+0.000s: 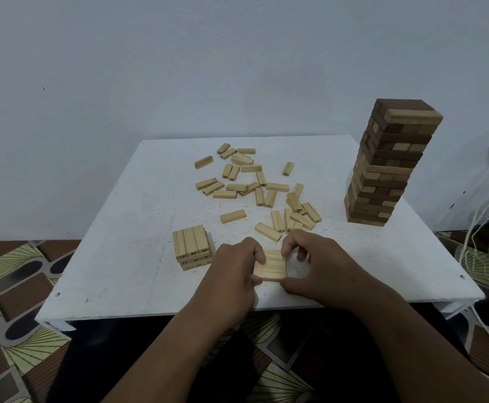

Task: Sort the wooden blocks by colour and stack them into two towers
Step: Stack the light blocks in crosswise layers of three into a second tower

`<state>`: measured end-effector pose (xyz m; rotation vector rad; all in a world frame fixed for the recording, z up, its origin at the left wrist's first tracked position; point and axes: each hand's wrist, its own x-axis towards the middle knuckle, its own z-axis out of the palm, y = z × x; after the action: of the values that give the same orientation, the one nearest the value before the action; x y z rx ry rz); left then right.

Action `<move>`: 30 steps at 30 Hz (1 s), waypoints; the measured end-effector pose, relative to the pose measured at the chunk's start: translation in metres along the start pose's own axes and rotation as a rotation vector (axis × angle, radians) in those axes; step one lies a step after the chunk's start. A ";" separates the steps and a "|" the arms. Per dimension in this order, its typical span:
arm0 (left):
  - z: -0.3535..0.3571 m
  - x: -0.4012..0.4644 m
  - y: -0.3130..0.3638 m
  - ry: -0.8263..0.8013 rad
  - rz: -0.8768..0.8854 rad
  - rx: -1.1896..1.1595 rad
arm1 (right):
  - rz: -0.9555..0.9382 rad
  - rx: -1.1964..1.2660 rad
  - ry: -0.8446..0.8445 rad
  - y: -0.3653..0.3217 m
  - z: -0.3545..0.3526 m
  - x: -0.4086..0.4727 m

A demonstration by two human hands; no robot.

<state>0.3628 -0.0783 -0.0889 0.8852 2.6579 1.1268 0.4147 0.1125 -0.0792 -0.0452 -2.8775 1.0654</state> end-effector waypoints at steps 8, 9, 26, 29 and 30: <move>-0.042 -0.001 0.012 0.305 0.075 -0.272 | -0.124 0.558 0.233 -0.038 -0.006 0.015; -0.051 -0.002 0.011 0.331 0.074 -0.298 | -0.146 0.590 0.240 -0.046 -0.004 0.020; -0.090 -0.027 -0.059 0.399 -0.195 -0.366 | -0.181 0.551 0.132 -0.086 0.058 0.057; -0.086 -0.027 -0.065 0.383 -0.213 -0.346 | -0.166 0.528 0.118 -0.082 0.062 0.058; -0.084 -0.026 -0.066 0.379 -0.217 -0.343 | -0.164 0.520 0.117 -0.080 0.063 0.058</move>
<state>0.3261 -0.1819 -0.0774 0.3407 2.6183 1.7627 0.3518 0.0142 -0.0712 0.1489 -2.3687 1.6652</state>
